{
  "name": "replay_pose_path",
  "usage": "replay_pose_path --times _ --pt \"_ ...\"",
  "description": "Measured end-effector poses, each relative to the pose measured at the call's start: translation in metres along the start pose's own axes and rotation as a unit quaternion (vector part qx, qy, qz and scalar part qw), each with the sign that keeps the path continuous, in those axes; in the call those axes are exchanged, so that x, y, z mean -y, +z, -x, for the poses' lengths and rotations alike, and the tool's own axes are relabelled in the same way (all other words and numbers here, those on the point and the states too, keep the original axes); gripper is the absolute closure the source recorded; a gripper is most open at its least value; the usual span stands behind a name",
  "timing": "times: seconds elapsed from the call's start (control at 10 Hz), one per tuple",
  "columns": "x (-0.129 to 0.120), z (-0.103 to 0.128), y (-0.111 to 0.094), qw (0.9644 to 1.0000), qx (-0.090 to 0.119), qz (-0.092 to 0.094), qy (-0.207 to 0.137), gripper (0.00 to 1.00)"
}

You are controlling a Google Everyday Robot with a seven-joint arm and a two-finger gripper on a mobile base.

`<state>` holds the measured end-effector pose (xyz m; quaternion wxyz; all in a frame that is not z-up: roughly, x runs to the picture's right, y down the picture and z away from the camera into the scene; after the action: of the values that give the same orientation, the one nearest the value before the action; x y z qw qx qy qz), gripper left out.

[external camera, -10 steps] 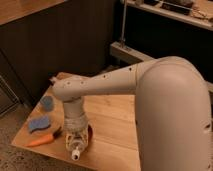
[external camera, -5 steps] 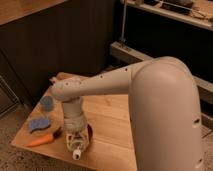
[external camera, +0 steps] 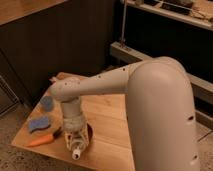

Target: Place the bottle in the ceramic bowl

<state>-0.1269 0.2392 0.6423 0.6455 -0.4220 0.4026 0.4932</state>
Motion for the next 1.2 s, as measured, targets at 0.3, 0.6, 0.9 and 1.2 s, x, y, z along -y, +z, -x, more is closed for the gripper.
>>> replay_pose_path --times 0.3,0.6,0.9,1.2 --pt "-0.004 0.002 0.0 1.0 0.001 0.001 -0.001 0.2" --pt "-0.005 0.004 -0.003 1.0 0.008 0.004 0.001 0.2" --pt "-0.003 0.03 -0.024 0.9977 0.047 0.037 0.033 0.2" --pt "0.015 0.09 -0.055 0.9873 0.104 0.08 0.089 0.2"
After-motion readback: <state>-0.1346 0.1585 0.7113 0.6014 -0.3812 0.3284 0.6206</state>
